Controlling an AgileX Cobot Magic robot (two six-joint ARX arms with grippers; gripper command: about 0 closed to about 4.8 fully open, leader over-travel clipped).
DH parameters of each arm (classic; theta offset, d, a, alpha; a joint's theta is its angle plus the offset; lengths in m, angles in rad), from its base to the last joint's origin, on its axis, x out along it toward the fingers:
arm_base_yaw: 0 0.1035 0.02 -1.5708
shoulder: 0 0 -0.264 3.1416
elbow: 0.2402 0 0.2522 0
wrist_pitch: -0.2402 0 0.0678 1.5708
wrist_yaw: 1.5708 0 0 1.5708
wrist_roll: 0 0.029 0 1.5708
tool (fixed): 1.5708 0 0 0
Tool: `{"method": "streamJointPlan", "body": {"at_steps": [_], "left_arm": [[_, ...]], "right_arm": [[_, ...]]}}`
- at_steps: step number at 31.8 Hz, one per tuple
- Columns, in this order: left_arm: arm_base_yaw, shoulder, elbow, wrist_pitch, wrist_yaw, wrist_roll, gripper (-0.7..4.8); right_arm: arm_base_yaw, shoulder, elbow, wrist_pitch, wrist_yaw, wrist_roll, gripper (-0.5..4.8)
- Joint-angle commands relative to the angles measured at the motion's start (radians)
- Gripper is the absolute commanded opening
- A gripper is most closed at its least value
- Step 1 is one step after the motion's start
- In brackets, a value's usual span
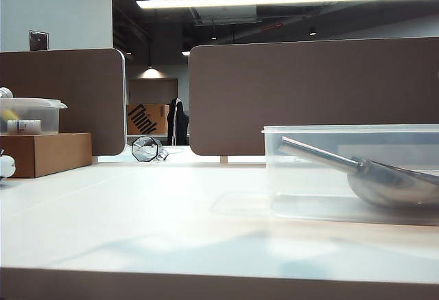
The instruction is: Pick up the metal ice scoop from the table and place it inside the transparent plastic box.
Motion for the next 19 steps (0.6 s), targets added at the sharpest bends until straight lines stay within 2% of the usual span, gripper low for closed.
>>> {"method": "streamJointPlan", "body": {"at_steps": [1, 3, 6, 11, 14, 17, 19], "left_arm": [[-0.217, -0.082, -0.001, -0.199, -0.359, 0.005, -0.05], [-0.375, -0.122, -0.006, -0.294, -0.525, -0.024, -0.05], [-0.590, -0.156, -0.017, -0.413, -0.717, -0.099, -0.05], [-0.882, -0.164, -0.032, -0.560, -0.988, -0.252, -0.05], [-1.038, -0.164, -0.032, -0.650, -1.073, -0.397, -0.05], [-1.165, -0.164, -0.032, -0.722, -1.110, -0.510, -0.05], [-1.149, -0.150, -0.038, -0.736, -1.048, -0.552, -0.05]], "right_arm": [[-0.071, 0.005, 0.001, 0.011, -0.001, 0.000, -0.01], [-0.113, 0.005, 0.001, 0.011, -0.001, 0.000, -0.01], [-0.161, 0.005, 0.001, 0.011, 0.005, 0.000, -0.01], [-0.198, 0.003, 0.001, 0.011, 0.005, 0.000, -0.01], [-0.222, 0.000, 0.001, 0.010, 0.001, 0.000, -0.01], [-0.262, -0.002, 0.001, 0.011, 0.003, 0.000, -0.01], [-0.297, -0.002, 0.001, 0.011, 0.002, 0.000, -0.01]]}}
